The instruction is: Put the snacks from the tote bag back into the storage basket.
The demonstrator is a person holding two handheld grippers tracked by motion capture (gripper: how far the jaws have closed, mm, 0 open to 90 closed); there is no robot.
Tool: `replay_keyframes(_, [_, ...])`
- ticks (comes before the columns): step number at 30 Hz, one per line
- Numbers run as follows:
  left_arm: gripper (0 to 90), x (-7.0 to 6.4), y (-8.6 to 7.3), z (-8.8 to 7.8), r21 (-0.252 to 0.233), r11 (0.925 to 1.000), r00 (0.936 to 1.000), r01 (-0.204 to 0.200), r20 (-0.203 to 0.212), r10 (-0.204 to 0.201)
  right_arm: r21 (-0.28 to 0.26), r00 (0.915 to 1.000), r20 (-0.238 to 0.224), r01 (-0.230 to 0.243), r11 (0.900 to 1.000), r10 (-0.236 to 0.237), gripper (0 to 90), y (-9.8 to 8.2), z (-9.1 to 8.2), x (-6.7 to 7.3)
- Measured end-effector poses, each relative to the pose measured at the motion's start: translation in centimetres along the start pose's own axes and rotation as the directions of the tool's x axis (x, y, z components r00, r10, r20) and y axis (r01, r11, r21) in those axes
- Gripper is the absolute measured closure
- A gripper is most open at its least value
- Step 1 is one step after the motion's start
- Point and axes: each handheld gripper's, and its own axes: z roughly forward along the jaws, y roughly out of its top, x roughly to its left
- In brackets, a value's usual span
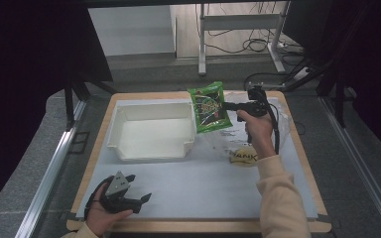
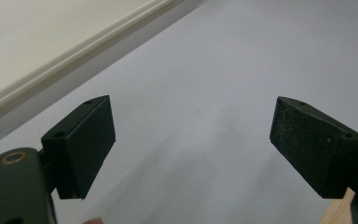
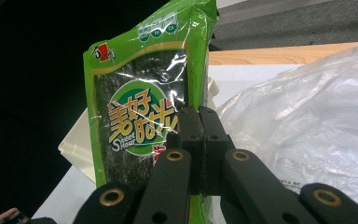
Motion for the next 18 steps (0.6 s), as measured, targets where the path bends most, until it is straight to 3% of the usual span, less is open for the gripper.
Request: replay_keyframes(18, [14.1, 0.1, 0.0, 0.0, 0.002, 1.0, 1.0, -0.002, -0.002, 0.002, 0.007, 0.9996, -0.023, 0.014, 1.0, -0.014, 90.0, 0.2, 1.7, 1.4])
